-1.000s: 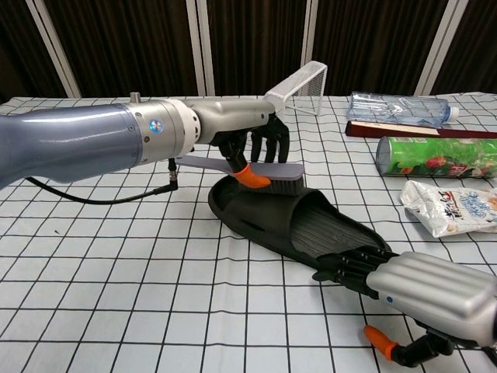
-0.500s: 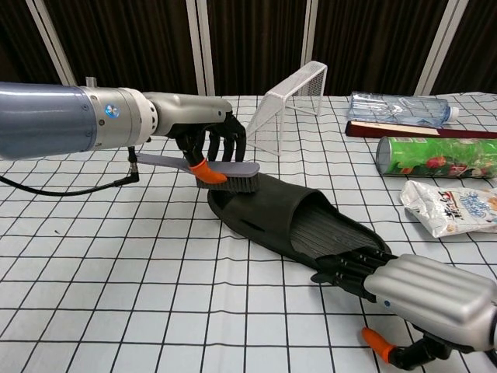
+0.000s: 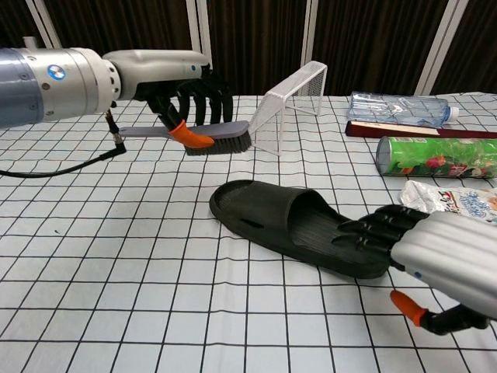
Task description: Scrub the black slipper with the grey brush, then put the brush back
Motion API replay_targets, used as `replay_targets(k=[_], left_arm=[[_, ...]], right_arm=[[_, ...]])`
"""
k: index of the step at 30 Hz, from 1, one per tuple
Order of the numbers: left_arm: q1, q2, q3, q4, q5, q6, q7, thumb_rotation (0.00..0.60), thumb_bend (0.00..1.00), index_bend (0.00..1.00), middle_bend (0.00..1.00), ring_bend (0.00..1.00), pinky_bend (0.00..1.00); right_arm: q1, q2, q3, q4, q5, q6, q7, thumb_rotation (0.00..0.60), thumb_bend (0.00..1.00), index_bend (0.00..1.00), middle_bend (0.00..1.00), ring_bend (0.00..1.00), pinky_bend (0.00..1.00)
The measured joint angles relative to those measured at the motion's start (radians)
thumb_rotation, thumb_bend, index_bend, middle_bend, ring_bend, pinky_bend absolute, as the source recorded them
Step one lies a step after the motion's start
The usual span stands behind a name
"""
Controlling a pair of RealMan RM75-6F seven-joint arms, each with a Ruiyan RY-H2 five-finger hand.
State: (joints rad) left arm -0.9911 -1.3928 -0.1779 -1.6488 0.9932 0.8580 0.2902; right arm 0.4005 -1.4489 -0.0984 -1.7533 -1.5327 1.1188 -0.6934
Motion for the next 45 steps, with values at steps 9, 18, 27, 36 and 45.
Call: replay_targets(k=[9,18,27,36,45], left_arm=[[0.145,0.155,0.096,-0.113,0.098,0.04,-0.105,0.6,0.66,0.53,0.55,0.42,0.47],[0.311,0.187,0.243,-0.064,0.304,0.14,-0.195,0.6,0.63,0.52,0.54,0.42,0.45],[0.374,0.01,0.243,0.115,0.295,0.212,-0.047,0.6,0.56,0.48,0.52,0.38,0.41],[0.389,-0.141,0.208,0.233,0.216,0.183,0.031,0.6,0.16,0.25,0.33,0.24,0.32],[0.376,-0.099,0.184,0.173,0.245,0.134,-0.046,0.474,0.0,0.0,0.0,0.0,0.2]], right_arm=[[-0.069,0.129,0.023,-0.093,0.003,0.155,-0.005,0.523,0.61,0.0,0.0,0.0,0.0],[-0.186,0.217,0.048,-0.051,0.026,0.334,0.235,0.523,0.61,0.0,0.0,0.0,0.0],[-0.242,0.236,0.052,0.03,0.004,0.388,0.4,0.523,0.61,0.0,0.0,0.0,0.0],[-0.261,0.252,0.058,0.052,-0.025,0.401,0.465,0.522,0.61,0.0,0.0,0.0,0.0],[-0.269,0.247,0.069,0.055,-0.018,0.389,0.464,0.523,0.61,0.0,0.0,0.0,0.0]])
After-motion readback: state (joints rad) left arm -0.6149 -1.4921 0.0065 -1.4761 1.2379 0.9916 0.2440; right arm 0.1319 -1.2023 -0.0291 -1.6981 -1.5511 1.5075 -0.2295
